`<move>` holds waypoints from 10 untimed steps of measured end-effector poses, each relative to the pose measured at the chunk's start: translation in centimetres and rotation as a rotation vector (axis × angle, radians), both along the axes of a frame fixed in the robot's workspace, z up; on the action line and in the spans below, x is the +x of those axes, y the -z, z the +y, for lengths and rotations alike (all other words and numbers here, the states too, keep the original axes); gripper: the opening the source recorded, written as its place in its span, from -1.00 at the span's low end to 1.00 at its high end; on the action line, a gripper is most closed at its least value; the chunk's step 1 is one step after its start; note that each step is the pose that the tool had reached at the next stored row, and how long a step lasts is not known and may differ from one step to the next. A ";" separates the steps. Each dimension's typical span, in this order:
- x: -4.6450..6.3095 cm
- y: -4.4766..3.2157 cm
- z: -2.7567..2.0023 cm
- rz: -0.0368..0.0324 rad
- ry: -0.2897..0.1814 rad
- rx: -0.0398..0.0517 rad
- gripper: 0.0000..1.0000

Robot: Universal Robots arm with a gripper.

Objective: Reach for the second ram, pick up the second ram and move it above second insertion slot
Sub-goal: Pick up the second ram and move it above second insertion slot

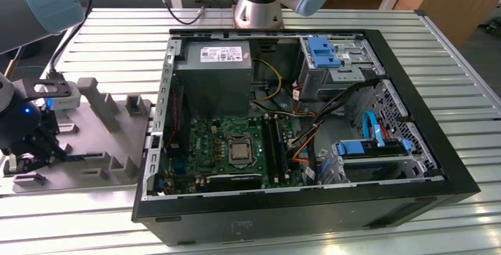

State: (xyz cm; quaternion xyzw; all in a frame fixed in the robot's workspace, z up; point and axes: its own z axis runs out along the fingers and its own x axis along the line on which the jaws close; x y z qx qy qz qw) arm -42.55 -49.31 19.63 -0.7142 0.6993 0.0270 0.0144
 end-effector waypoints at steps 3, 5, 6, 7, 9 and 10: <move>0.0 0.00 0.00 -0.0001 0.002 0.0001 -0.62; 0.0 0.00 0.00 -0.0001 0.002 0.0001 -0.62; 0.0 0.00 0.00 -0.0001 0.002 0.0000 -0.62; 0.0 0.00 0.00 0.0000 0.005 0.0000 -0.62; 0.0 0.00 0.00 0.0000 0.008 0.0000 -0.62; 0.0 0.01 0.00 -0.0001 0.008 0.0001 -0.62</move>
